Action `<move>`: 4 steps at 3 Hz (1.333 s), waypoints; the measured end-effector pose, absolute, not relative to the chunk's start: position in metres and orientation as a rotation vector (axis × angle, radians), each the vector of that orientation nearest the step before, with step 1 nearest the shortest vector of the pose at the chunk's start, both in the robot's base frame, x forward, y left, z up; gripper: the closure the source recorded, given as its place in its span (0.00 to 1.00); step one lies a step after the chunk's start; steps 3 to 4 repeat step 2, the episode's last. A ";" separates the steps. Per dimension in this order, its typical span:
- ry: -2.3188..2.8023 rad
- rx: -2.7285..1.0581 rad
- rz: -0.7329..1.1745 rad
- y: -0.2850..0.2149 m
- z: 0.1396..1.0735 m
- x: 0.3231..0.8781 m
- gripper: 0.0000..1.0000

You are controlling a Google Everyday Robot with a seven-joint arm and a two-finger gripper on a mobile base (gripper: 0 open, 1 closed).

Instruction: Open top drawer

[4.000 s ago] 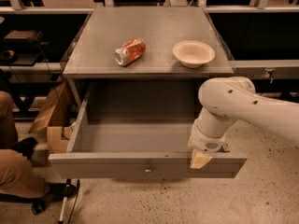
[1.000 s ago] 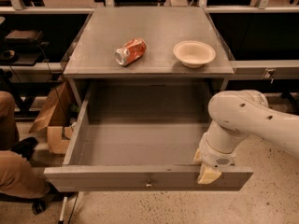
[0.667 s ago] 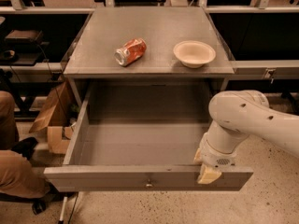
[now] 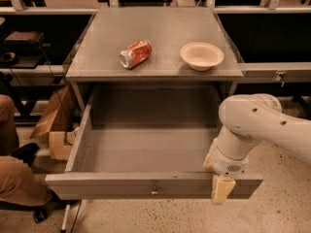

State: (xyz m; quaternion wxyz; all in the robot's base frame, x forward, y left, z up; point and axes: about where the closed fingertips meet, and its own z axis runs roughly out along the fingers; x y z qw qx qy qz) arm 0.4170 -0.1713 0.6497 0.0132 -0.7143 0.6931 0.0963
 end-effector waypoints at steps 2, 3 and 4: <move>2.159 -2.225 0.300 -0.171 0.650 0.417 0.00; 2.159 -2.225 0.300 -0.171 0.650 0.417 0.00; 2.159 -2.225 0.300 -0.171 0.650 0.417 0.00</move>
Offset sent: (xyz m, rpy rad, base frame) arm 0.0000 0.0000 0.0000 0.0000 0.0000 0.0000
